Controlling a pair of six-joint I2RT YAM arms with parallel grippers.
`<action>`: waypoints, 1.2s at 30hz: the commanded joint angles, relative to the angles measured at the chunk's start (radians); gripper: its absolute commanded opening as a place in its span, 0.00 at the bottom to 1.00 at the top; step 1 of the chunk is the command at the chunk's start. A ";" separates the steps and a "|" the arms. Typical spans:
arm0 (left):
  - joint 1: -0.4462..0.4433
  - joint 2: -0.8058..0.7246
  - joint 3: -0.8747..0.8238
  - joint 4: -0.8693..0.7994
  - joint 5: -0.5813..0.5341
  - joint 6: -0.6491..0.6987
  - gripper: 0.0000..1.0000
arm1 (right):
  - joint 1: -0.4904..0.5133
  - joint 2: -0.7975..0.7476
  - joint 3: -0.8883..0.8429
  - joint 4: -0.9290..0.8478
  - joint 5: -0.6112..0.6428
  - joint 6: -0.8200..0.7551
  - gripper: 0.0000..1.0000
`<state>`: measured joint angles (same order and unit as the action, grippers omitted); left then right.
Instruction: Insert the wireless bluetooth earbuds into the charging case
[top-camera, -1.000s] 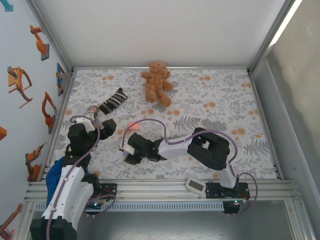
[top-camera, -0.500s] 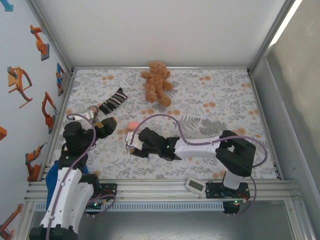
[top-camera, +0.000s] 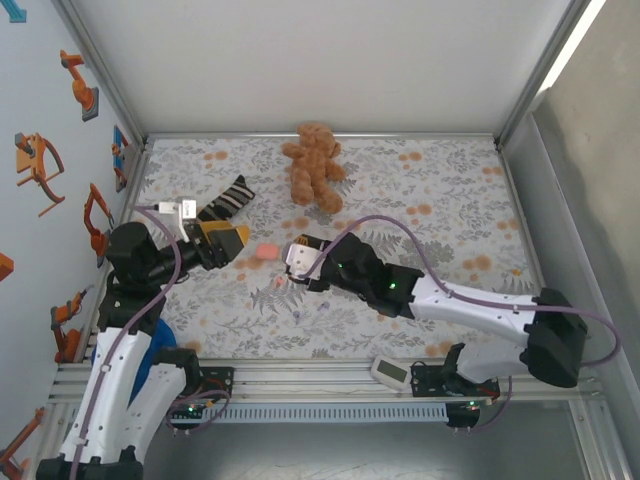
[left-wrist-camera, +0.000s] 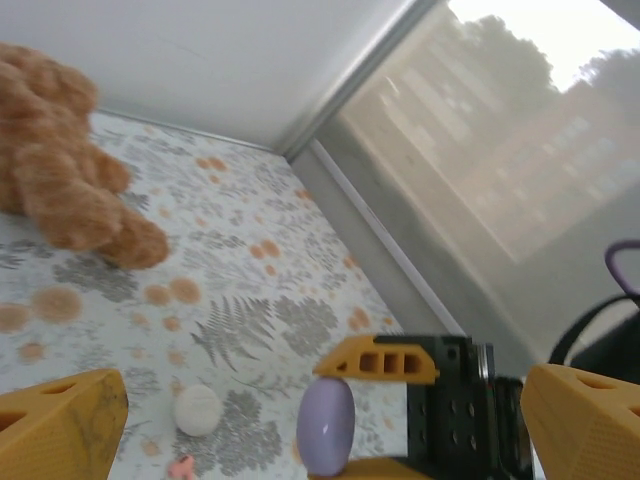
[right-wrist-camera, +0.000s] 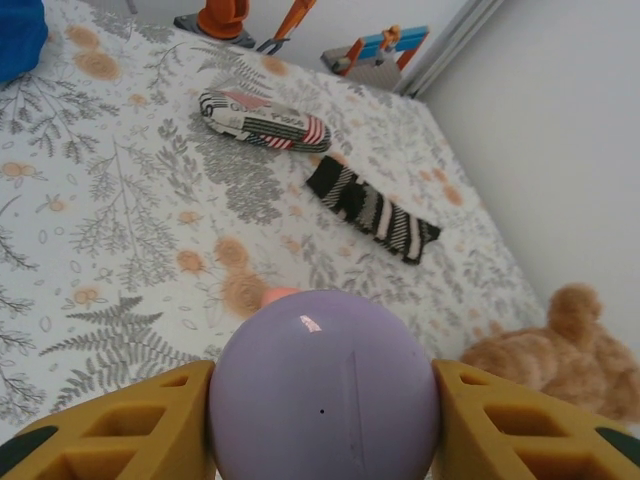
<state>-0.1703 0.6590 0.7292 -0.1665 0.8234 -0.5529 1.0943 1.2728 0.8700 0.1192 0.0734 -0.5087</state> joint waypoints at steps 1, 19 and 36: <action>-0.048 0.041 0.032 -0.038 0.134 0.050 0.98 | -0.009 -0.080 -0.001 -0.069 0.023 -0.116 0.49; -0.335 0.135 -0.013 0.192 0.047 -0.021 0.95 | -0.017 -0.224 0.041 -0.143 0.023 -0.182 0.47; -0.448 0.253 -0.028 0.334 -0.001 -0.041 0.75 | -0.016 -0.230 0.051 -0.109 0.002 -0.166 0.46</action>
<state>-0.6075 0.9054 0.7105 0.1120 0.8265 -0.5903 1.0813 1.0607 0.8776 -0.0319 0.0719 -0.6815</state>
